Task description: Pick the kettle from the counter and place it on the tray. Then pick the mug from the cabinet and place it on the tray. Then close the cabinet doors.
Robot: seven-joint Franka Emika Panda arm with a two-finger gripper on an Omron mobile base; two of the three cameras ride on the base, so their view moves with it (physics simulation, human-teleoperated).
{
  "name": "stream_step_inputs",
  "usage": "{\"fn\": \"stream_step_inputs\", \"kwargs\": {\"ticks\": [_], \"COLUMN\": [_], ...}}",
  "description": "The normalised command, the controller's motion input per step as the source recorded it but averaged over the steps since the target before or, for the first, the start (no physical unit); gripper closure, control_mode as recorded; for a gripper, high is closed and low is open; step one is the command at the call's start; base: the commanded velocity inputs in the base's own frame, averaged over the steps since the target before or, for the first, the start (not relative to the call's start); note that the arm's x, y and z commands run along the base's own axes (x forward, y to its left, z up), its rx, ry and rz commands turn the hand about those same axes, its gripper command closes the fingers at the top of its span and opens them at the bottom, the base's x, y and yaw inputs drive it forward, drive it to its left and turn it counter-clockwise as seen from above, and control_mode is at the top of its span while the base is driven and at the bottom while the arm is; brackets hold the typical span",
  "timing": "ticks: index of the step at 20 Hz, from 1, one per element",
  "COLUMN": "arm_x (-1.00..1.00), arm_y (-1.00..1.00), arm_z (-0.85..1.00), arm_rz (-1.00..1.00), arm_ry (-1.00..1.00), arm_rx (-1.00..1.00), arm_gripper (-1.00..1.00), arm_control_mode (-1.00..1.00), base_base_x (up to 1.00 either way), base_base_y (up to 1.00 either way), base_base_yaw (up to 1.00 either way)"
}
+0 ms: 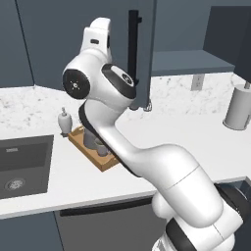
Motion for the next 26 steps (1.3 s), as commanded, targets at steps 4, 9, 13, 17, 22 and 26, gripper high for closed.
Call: {"fn": "stream_step_inputs", "kwargs": {"ticks": [4,9,13,17,22,26], "arm_x": [0.44,0.51,0.58,0.67,0.73,0.62], "arm_y": [0.0,0.0,0.0,0.0,0.0,-0.17], "arm_z": [-0.34,-0.32,-0.32,-0.3,-0.33,-0.26], "arm_rz": [0.0,0.0,0.0,0.0,0.0,0.04], "arm_ry": [0.06,0.06,0.06,0.08,0.03,0.0], "arm_rx": [0.0,0.0,0.0,0.0,0.01,0.02], "arm_gripper": [1.0,1.0,1.0,1.0,1.0,1.0], "arm_control_mode": [-1.0,-1.0,-1.0,-1.0,-1.0,-1.0], "base_base_x": [0.0,0.0,0.0,0.0,0.0,0.0], "base_base_y": [0.0,0.0,0.0,0.0,0.0,0.0], "base_base_yaw": [0.0,0.0,0.0,0.0,0.0,0.0]}}
